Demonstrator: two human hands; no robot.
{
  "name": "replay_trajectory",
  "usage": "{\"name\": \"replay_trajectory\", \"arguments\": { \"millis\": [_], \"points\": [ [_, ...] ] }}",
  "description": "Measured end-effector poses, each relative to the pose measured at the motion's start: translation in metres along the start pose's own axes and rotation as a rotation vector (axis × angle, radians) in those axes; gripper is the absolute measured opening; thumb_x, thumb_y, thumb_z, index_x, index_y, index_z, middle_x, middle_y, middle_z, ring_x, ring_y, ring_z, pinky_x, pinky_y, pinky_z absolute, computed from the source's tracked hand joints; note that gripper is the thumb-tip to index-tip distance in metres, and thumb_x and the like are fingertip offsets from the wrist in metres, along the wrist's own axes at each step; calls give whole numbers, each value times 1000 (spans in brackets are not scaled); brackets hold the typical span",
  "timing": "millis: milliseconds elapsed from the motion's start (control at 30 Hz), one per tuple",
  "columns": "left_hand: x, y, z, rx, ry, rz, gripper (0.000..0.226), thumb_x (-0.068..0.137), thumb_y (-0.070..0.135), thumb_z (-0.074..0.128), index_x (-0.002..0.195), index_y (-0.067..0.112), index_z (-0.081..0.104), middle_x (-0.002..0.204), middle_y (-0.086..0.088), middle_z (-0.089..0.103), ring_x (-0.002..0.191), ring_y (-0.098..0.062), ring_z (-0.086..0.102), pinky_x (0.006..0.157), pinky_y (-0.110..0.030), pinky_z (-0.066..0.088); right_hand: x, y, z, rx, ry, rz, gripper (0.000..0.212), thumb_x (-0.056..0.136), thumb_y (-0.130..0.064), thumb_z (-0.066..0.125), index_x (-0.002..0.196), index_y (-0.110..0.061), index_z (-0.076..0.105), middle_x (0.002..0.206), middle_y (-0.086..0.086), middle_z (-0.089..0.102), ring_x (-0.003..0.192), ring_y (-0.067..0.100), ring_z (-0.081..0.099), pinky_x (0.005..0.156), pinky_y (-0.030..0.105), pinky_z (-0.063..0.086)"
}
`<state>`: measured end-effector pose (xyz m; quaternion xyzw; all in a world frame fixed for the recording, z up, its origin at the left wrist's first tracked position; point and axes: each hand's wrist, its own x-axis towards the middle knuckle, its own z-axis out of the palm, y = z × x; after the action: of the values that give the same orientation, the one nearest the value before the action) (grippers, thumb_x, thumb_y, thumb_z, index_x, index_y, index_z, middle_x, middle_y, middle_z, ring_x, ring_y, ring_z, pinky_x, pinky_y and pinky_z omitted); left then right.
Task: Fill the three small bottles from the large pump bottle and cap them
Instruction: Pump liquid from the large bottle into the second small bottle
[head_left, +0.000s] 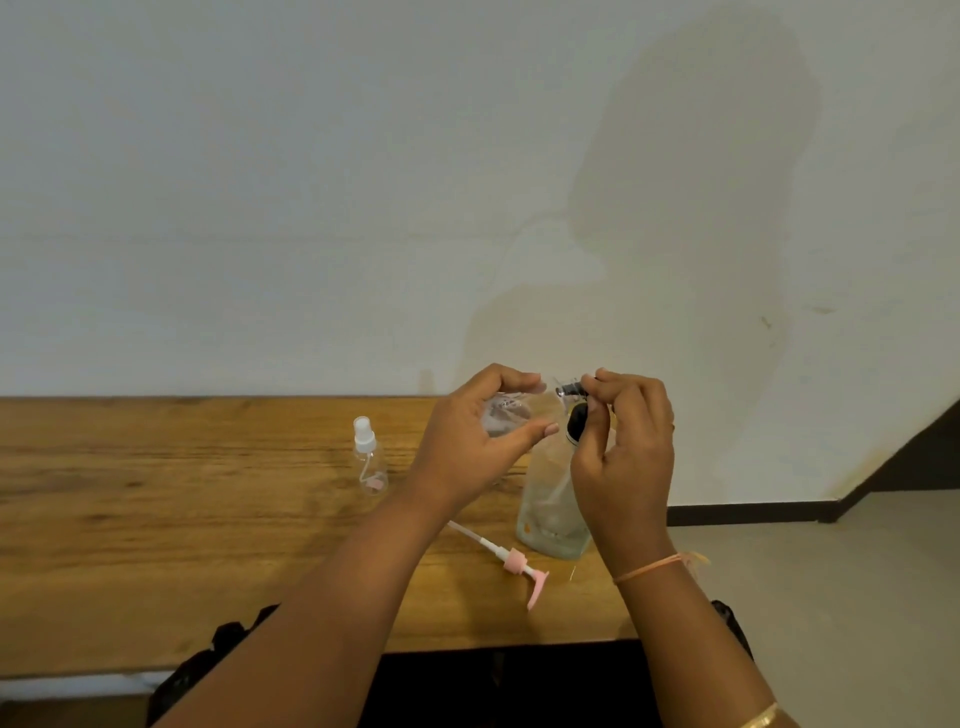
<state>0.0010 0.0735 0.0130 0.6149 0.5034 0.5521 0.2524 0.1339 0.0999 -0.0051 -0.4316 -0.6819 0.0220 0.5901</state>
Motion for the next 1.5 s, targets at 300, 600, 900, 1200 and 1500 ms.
{"name": "replay_trajectory", "arguments": {
  "millis": [300, 600, 900, 1200, 1500],
  "points": [
    [-2, -4, 5, 47, -76, -22, 48, 79, 25, 74, 119, 38, 53, 109, 30, 57, 96, 13, 57, 78, -2, 44, 0, 11, 1, 28, -38, -35, 19, 84, 4, 50, 97, -1, 63, 100, 5, 53, 95, 19, 54, 78, 34, 51],
    [-1, -6, 5, 109, -63, 38, 48, 81, 33, 70, 123, 44, 51, 109, 22, 62, 94, 2, 61, 84, -11, 48, 3, 4, 1, -20, -17, 6, 17, 84, 5, 53, 96, -4, 63, 101, -4, 49, 98, 0, 43, 80, 8, 38],
    [-1, -15, 8, 117, -71, 35, 47, 82, 29, 71, 125, 40, 54, 108, 11, 66, 98, 1, 60, 83, -12, 48, 0, 9, 4, -8, -16, -12, 18, 83, 6, 50, 94, -1, 63, 98, 8, 56, 99, 2, 45, 82, 16, 43],
    [0, -11, 8, 129, -38, 55, 49, 81, 33, 71, 125, 43, 52, 105, 15, 65, 99, 2, 59, 81, -4, 42, 8, 0, -2, 70, -23, 31, 18, 83, 2, 51, 95, -2, 64, 100, -5, 50, 96, 16, 56, 79, 7, 42],
    [-1, -13, 12, 106, -46, 12, 42, 81, 30, 71, 119, 39, 55, 110, 6, 67, 99, 13, 57, 81, -3, 44, -1, 11, 2, 2, -50, -3, 18, 85, 3, 50, 97, -1, 63, 101, 11, 57, 96, 15, 53, 80, 28, 48]
  ]
}}
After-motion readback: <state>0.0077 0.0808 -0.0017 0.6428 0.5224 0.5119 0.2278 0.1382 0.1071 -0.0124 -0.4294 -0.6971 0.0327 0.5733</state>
